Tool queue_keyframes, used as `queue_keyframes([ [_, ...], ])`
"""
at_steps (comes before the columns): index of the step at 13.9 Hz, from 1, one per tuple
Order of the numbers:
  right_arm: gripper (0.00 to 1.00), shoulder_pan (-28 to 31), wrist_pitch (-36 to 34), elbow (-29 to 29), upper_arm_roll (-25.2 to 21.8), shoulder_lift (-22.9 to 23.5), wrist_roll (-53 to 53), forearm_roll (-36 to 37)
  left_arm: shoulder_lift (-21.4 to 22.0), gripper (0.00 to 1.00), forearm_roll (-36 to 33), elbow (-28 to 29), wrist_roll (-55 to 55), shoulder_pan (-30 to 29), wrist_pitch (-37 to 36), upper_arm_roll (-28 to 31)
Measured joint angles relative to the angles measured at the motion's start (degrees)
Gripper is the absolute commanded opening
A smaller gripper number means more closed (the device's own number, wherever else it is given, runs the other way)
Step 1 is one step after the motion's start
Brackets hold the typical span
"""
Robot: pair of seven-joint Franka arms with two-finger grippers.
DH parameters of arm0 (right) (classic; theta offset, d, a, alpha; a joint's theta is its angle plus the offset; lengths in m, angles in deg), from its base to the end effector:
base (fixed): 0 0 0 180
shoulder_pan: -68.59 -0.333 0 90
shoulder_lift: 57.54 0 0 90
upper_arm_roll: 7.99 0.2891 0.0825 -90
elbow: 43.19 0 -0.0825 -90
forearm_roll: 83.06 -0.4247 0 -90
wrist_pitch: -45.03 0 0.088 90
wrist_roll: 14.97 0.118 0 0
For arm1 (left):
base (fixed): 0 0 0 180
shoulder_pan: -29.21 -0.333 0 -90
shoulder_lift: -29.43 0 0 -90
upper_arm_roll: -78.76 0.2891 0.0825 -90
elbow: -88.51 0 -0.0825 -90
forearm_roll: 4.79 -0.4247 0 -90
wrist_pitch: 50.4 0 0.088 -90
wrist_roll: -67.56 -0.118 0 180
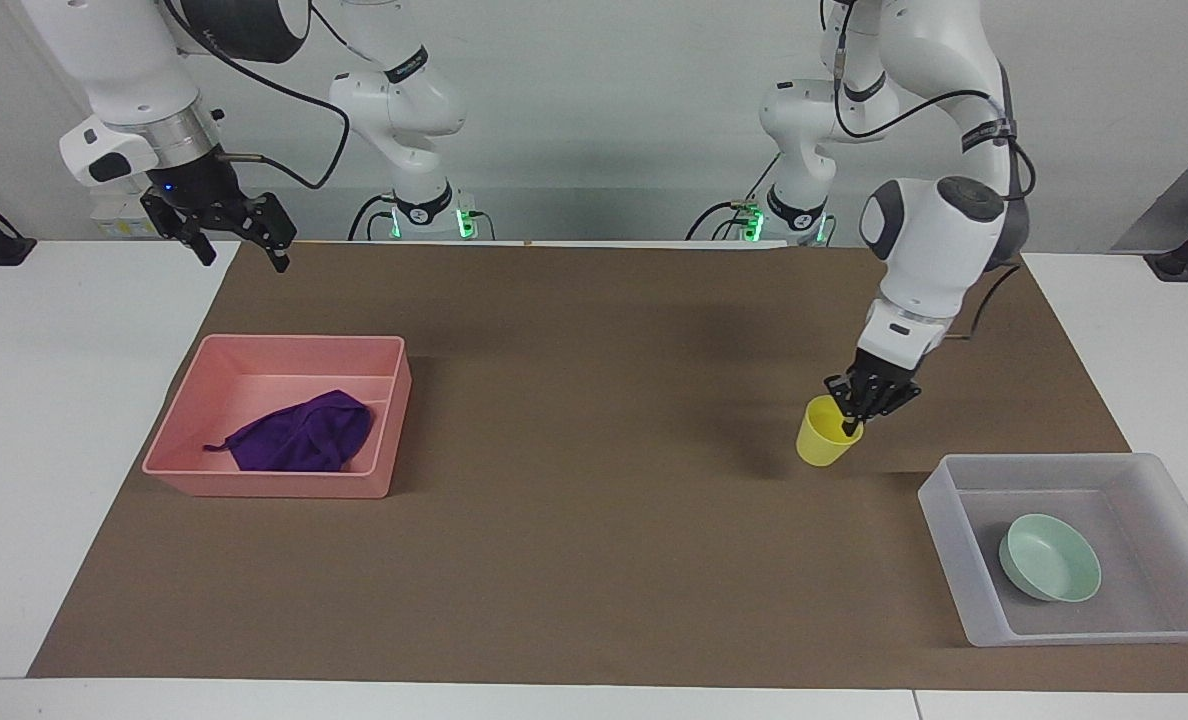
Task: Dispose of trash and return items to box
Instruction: 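Carry the yellow cup with the left gripper into the white box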
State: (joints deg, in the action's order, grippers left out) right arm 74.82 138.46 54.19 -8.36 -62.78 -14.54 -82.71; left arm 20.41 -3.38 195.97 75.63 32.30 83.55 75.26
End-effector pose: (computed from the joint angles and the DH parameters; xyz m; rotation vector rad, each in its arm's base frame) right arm 0.5700 -0.0668 0.5790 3.1288 -0.1917 0.0348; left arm 0.6588 -0.0755 0.4041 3.0386 0.0644 0.4578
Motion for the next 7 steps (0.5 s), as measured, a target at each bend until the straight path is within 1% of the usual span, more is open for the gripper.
queue_keyframes([
  [3, 1.0, 0.0, 0.0, 0.0, 0.0, 0.0, 0.0, 0.0, -4.9, 0.0, -0.8, -7.7, -3.9, -5.4, -1.7, 0.1],
  [7, 1.0, 0.0, 0.0, 0.0, 0.0, 0.0, 0.0, 0.0, -13.9, 0.0, -0.8, -21.3, -7.7, -10.8, -7.0, 0.0],
])
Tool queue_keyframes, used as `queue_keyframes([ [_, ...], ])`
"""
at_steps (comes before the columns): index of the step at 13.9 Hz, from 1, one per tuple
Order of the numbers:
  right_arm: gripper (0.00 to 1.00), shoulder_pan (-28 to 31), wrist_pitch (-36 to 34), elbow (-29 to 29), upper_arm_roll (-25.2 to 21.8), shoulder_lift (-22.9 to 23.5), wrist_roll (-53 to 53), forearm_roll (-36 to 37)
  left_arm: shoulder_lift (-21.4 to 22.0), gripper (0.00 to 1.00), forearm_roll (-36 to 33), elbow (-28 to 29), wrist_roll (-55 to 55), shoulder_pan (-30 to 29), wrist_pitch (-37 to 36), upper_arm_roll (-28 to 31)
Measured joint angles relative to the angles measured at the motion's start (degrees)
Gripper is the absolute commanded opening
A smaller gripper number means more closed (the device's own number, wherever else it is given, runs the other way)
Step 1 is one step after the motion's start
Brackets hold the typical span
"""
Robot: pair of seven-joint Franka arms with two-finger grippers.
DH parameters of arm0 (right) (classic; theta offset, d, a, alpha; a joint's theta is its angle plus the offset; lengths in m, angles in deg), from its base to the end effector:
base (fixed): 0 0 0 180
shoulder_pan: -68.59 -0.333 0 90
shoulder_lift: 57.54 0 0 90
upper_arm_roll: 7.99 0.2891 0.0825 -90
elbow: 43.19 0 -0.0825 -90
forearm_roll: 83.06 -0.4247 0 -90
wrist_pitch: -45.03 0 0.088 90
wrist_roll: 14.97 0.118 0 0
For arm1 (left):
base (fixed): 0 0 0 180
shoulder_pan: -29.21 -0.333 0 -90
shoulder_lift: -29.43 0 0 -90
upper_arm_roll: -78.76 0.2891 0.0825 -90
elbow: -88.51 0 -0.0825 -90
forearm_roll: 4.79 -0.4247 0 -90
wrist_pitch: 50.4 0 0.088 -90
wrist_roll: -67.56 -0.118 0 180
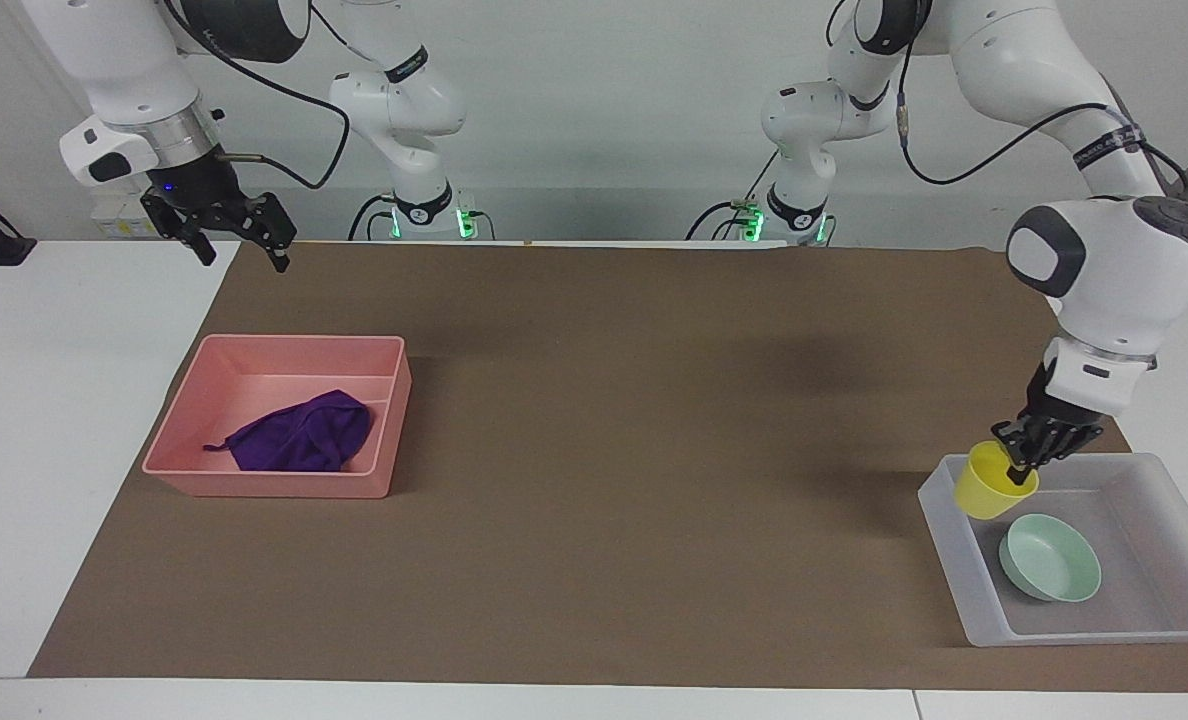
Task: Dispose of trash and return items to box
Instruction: 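Carry the yellow cup with the left gripper into the white box, then set the yellow cup inside the green bowl and open the left gripper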
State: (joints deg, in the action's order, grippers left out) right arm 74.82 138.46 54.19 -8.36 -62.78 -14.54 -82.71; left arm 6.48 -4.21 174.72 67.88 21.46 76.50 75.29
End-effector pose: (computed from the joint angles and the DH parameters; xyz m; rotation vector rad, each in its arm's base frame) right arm 0.5700 -0.0668 0.5790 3.1288 -0.1917 0.0348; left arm 0.7342 0.0601 0.4205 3.0797 0.1442 0.4836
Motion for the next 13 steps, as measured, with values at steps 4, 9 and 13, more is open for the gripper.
queue_keyframes([
  [4, 1.0, 0.0, 0.0, 0.0, 0.0, 0.0, 0.0, 0.0, -8.1, 0.0, 0.0, -8.6, -2.1, -3.8, -0.6, -0.1],
  [9, 1.0, 0.0, 0.0, 0.0, 0.0, 0.0, 0.0, 0.0, -14.2, 0.0, 0.0, -12.2, -4.8, -8.5, 1.0, -1.8],
  [13, 1.0, 0.0, 0.0, 0.0, 0.0, 0.0, 0.0, 0.0, -14.8, 0.0, 0.0, -12.0, -4.9, -8.5, 3.1, -2.1],
])
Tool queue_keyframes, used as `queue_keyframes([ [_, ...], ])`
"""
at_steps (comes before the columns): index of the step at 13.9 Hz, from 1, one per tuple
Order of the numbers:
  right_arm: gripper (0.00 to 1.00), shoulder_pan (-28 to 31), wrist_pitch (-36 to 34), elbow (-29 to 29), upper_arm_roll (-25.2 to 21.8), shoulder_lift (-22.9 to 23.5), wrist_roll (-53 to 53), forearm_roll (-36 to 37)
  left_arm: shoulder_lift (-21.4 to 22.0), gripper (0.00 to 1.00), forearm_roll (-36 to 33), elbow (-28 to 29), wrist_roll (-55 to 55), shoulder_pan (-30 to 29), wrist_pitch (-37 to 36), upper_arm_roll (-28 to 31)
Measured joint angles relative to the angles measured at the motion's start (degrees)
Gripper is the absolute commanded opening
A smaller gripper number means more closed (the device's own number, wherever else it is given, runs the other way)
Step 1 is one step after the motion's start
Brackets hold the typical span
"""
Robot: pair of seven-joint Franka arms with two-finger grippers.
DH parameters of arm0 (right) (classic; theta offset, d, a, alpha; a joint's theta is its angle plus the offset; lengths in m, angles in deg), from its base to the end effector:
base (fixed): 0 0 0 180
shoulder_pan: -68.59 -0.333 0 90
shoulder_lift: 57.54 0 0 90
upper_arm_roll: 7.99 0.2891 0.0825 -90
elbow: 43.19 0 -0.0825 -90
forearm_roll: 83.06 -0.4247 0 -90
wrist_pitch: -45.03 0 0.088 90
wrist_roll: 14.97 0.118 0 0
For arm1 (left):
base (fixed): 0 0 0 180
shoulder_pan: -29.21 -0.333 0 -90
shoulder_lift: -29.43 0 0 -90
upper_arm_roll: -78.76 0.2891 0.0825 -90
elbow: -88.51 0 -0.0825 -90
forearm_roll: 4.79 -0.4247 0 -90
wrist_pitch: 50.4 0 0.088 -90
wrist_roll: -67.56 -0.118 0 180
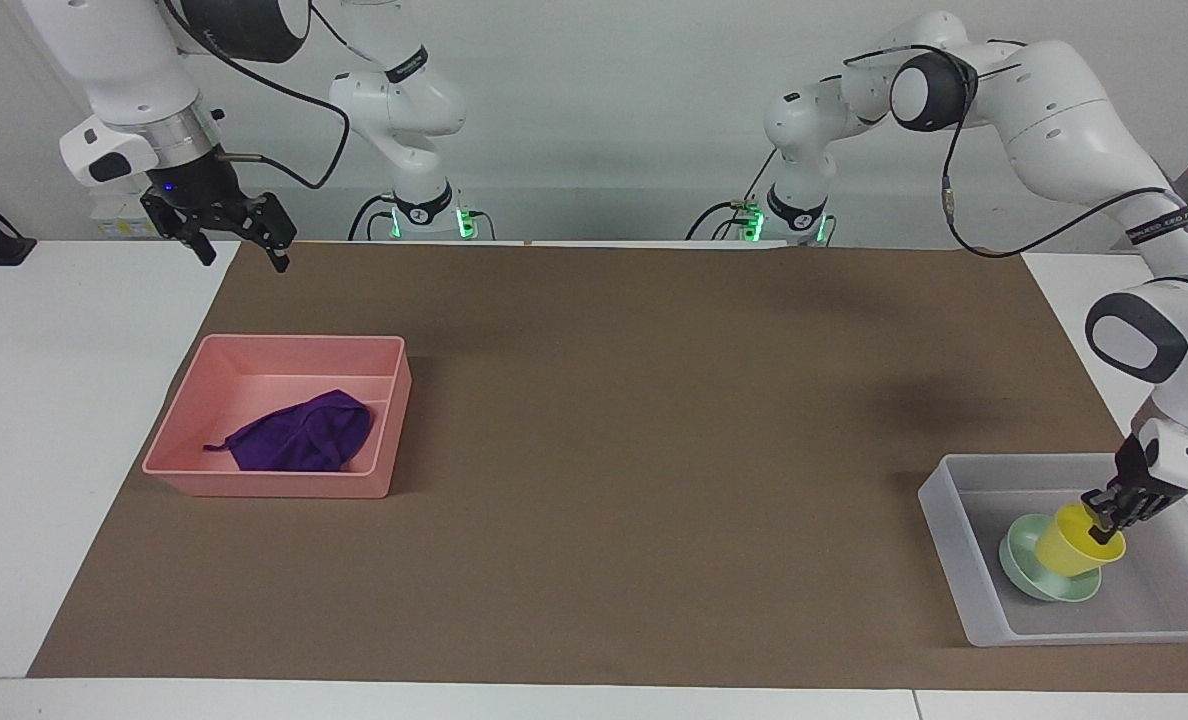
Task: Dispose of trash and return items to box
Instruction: 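Set the yellow cup inside the green bowl and open the left gripper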
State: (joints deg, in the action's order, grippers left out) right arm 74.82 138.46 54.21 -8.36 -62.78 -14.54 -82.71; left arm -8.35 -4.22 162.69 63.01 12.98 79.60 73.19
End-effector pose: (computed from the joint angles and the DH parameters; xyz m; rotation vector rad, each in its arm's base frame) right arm 0.5700 -0.0668 0.5788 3.1288 -0.1917 0.0342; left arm 0.7705 0.1617 0.3455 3.0715 0.2179 0.5022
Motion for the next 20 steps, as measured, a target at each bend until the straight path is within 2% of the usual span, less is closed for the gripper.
queue_keyframes([
  [5, 1.0, 0.0, 0.0, 0.0, 0.0, 0.0, 0.0, 0.0, -0.5, 0.0, 0.0, 2.2, -0.1, 0.1, 3.9, -0.2],
  [6, 1.0, 0.0, 0.0, 0.0, 0.0, 0.0, 0.0, 0.0, -0.5, 0.06, 0.0, 2.6, -0.1, 0.1, 4.0, -0.2],
  [7, 1.0, 0.0, 0.0, 0.0, 0.0, 0.0, 0.0, 0.0, -0.5, 0.18, 0.0, 3.1, -0.1, 0.1, 4.0, -0.2],
  [9, 1.0, 0.0, 0.0, 0.0, 0.0, 0.0, 0.0, 0.0, -0.5, 0.48, 0.0, 3.9, -0.1, 0.1, 4.1, -0.3],
  [11, 1.0, 0.0, 0.0, 0.0, 0.0, 0.0, 0.0, 0.0, -0.5, 1.0, 0.0, 4.2, -0.2, 0.1, 4.1, -0.3],
  [17, 1.0, 0.0, 0.0, 0.0, 0.0, 0.0, 0.0, 0.0, 0.6, 1.0, 0.0, 4.2, -3.2, 0.1, 3.9, -0.6],
  [20, 1.0, 0.0, 0.0, 0.0, 0.0, 0.0, 0.0, 0.0, 4.5, 1.0, 0.0, 4.1, -4.7, 1.0, -0.5, -1.1],
])
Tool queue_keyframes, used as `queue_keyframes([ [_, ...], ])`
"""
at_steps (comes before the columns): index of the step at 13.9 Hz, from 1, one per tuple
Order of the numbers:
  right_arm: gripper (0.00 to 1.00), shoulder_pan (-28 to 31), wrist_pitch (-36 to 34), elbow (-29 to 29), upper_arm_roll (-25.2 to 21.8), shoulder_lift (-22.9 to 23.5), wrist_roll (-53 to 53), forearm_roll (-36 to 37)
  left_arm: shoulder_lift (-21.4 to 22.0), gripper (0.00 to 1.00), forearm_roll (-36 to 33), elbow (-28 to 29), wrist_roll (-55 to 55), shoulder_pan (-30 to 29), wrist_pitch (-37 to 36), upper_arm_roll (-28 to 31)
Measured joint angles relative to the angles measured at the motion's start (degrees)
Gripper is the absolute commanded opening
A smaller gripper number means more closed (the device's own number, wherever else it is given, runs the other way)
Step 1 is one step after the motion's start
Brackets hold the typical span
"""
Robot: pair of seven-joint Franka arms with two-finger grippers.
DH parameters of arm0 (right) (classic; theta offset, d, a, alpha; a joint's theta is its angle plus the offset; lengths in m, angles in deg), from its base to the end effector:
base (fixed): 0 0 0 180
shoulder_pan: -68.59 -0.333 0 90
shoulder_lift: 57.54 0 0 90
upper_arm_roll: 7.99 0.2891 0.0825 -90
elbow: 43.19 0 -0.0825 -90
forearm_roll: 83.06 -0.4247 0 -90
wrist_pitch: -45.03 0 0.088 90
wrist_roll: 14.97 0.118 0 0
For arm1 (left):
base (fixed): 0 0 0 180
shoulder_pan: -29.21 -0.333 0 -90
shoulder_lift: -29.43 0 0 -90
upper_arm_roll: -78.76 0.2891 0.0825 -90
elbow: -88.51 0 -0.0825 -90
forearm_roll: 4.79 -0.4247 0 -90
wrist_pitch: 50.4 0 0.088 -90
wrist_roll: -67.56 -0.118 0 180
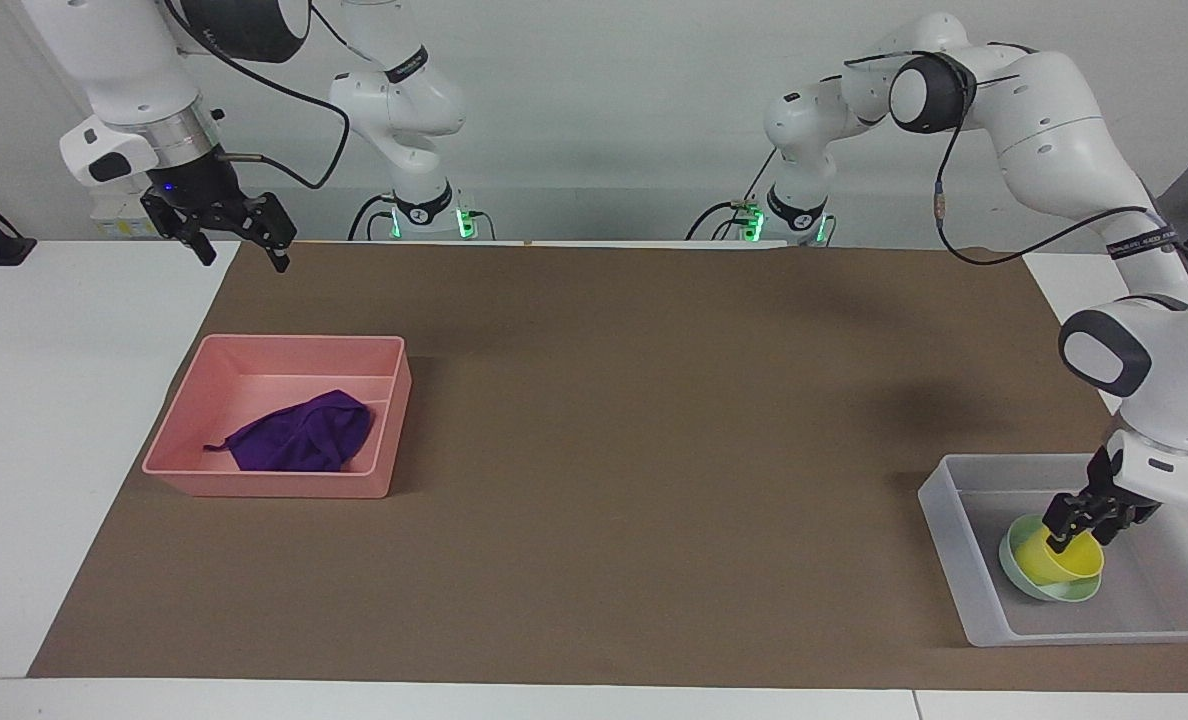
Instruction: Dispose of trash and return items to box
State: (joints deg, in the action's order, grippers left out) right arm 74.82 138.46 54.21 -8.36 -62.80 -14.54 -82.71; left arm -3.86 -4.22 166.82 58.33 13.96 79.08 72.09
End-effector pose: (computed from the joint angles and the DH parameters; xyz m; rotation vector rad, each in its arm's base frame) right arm 0.5699 -0.0668 0.5790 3.1288 -0.1917 0.0348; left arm 0.7615 0.1315 0.3668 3.0818 0.0352 0.5012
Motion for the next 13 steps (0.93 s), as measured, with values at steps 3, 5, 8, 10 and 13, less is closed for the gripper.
queue_keyframes([
  [3, 1.0, 0.0, 0.0, 0.0, 0.0, 0.0, 0.0, 0.0, 7.2, 1.0, 0.0, 2.1, -0.1, 3.6, -5.2, -0.1],
  [5, 1.0, 0.0, 0.0, 0.0, 0.0, 0.0, 0.0, 0.0, 13.0, 1.0, 0.0, 5.9, 0.0, 6.6, -8.6, -0.1],
  [8, 1.0, 0.0, 0.0, 0.0, 0.0, 0.0, 0.0, 0.0, 21.0, 1.0, 0.0, 11.0, 0.3, 9.6, -15.2, -0.2],
  [10, 1.0, 0.0, 0.0, 0.0, 0.0, 0.0, 0.0, 0.0, 26.1, 1.0, 0.0, 14.6, 1.7, 11.5, -18.4, -0.2],
  [13, 1.0, 0.0, 0.0, 0.0, 0.0, 0.0, 0.0, 0.0, 32.9, 1.0, 0.0, 21.0, 5.4, 13.8, -20.1, -0.2],
])
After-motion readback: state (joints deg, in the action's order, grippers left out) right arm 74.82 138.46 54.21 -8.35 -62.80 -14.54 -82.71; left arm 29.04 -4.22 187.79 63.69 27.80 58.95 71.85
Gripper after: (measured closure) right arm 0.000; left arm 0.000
